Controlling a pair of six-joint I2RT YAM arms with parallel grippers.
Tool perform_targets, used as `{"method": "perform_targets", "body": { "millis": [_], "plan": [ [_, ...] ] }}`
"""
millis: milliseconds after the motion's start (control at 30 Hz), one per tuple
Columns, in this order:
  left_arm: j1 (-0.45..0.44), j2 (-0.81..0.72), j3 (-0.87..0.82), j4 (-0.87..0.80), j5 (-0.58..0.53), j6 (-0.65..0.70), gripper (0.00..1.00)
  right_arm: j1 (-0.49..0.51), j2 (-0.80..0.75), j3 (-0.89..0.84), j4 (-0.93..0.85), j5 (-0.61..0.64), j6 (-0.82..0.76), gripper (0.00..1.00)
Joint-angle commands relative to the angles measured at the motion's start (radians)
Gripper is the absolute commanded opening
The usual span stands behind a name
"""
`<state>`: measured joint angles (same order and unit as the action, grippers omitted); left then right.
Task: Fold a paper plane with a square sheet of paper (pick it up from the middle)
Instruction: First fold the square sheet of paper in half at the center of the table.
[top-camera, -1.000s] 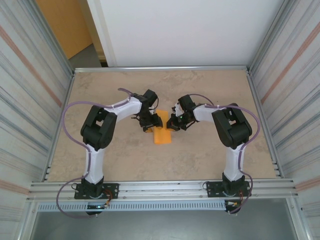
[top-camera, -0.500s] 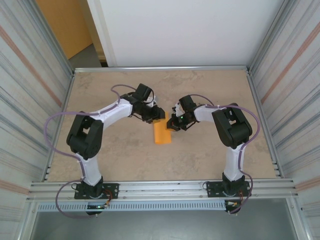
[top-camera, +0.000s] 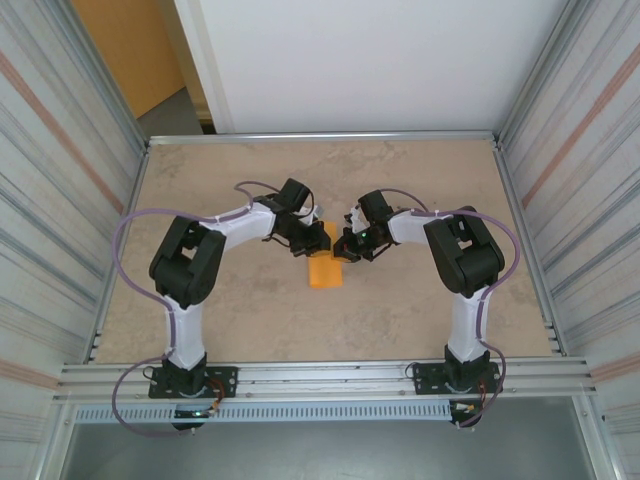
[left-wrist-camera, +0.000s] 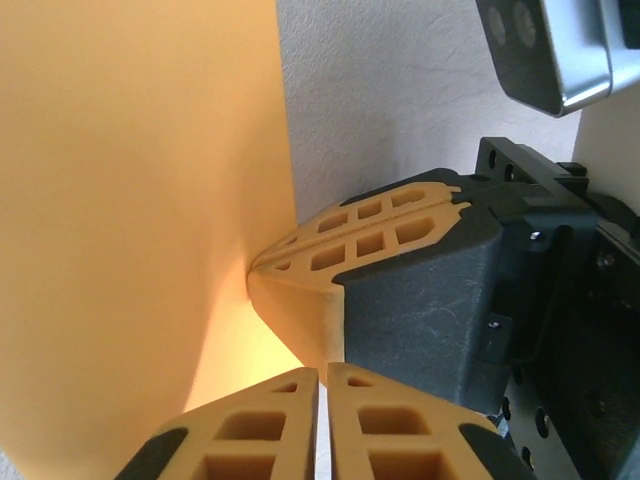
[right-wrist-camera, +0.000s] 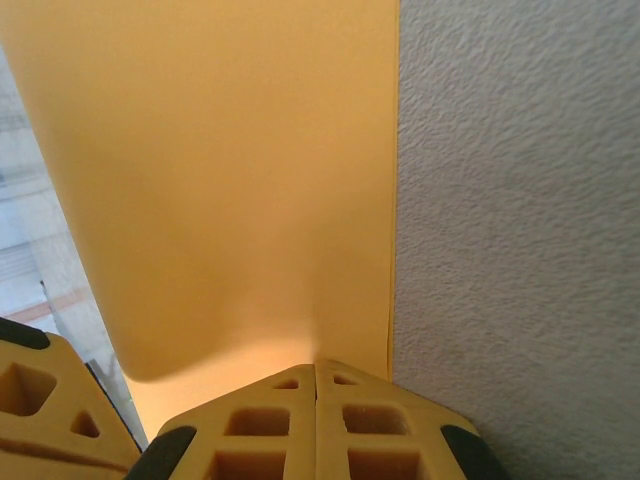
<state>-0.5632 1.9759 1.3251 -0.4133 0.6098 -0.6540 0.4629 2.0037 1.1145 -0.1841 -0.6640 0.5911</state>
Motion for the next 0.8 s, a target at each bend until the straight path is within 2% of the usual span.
{"method": "perform_targets", "body": {
  "millis": [0, 400, 600, 767],
  "plan": [
    [-0.001, 0.029, -0.017, 0.006, 0.007, 0.015, 0.1, 0.005, 0.122, -0.067, -0.154, 0.213, 0.001, 0.02],
    [0.014, 0.066, -0.047, 0.003, -0.013, 0.059, 0.06, 0.005, 0.15, -0.043, -0.207, 0.236, 0.01, 0.01],
    [0.041, 0.065, -0.08, -0.007, -0.028, 0.11, 0.06, 0.004, 0.173, -0.038, -0.249, 0.265, 0.012, 0.01],
    [0.077, 0.048, -0.141, 0.017, 0.001, 0.124, 0.05, -0.001, 0.193, -0.043, -0.272, 0.285, 0.009, 0.01]
  ]
}}
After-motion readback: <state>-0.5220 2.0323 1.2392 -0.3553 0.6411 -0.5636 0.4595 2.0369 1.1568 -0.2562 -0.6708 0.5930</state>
